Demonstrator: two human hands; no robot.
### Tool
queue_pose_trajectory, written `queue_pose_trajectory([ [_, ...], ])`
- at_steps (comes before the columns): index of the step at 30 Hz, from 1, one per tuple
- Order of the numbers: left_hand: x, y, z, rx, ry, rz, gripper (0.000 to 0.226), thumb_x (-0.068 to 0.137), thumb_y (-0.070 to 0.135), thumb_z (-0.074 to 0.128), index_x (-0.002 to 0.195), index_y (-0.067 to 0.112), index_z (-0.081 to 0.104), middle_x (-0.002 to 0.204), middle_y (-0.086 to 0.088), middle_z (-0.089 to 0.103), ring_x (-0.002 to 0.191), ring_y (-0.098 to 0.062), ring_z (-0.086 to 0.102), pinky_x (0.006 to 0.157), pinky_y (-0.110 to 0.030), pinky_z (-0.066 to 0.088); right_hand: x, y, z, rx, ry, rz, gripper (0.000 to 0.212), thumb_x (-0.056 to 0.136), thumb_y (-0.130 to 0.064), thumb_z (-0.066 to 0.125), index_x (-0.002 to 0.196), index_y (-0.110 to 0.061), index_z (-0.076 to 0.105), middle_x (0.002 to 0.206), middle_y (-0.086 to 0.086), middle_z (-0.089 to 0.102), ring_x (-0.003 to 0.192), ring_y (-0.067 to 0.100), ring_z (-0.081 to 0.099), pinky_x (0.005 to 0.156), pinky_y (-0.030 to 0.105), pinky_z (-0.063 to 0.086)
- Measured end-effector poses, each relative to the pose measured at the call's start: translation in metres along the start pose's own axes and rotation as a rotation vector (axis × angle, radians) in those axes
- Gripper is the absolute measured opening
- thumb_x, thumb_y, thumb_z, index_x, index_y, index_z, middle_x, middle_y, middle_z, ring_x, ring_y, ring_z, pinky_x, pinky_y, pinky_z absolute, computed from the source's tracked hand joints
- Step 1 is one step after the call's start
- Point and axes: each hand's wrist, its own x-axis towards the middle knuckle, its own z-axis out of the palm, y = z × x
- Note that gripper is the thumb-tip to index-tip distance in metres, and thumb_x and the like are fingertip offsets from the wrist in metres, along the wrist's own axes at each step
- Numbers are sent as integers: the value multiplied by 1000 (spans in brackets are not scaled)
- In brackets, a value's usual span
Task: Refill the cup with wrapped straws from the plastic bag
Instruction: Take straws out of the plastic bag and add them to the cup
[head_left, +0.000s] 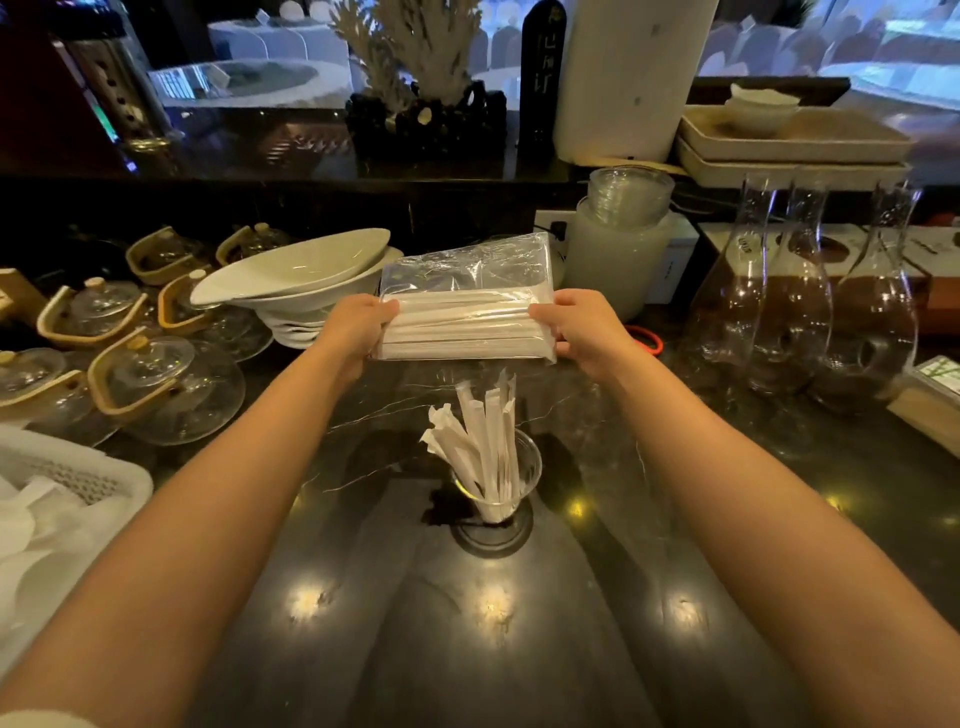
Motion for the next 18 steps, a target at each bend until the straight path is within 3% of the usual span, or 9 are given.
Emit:
queue_pose_trajectory([
  [3, -18, -6, -11, -21, 0, 9, 28, 90, 21, 45, 63, 18, 47, 64, -1, 46, 60, -15, 42, 55, -26, 37, -22, -10, 3, 8, -66, -39, 36, 88, -7, 53, 114, 17, 49, 118, 32, 57, 87, 23, 59, 71, 29, 54],
  [5, -31, -14, -19, -23, -2, 4, 30, 91, 22, 44, 61, 19, 45, 59, -1, 40, 57, -15, 38, 54, -27, 34, -38, -14, 6, -14, -115, -73, 38, 88, -7, 52, 116, 17, 45, 109, 31, 60, 81, 21, 59, 65, 27, 54],
  [8, -52, -31, -27, -80, -10, -55, 26, 90, 22, 44, 65, 20, 48, 66, -2, 46, 62, -16, 44, 60, -29, 39, -61, -21, 13, -104, -171, -148, 32, 86, -9, 52, 111, 11, 52, 85, 10, 58, 66, 13, 55, 48, 15, 47],
  [12, -86, -60, -29, -55, -16, -135, 21, 91, 17, 41, 71, 16, 47, 74, -6, 46, 63, -16, 43, 54, -29, 37, -87, -23, 27, -145, -259, -182, 11, 85, -9, 55, 96, -4, 56, 82, 5, 55, 70, 15, 54, 57, 23, 45],
  [14, -103, -74, -27, -46, -33, -178, 21, 91, 15, 40, 72, 14, 46, 74, -7, 45, 64, -17, 43, 55, -30, 38, -97, -21, 34, -159, -308, -164, 9, 84, -7, 57, 83, -16, 55, 75, 0, 54, 64, 12, 52, 53, 21, 44],
  [18, -131, -100, -16, 23, -62, -228, 19, 90, 11, 41, 71, 11, 44, 71, -8, 45, 62, -18, 43, 53, -27, 41, -112, -10, 45, -193, -389, -96, 12, 79, -5, 62, 86, -9, 52, 68, 5, 50, 52, 10, 46, 42, 15, 38],
])
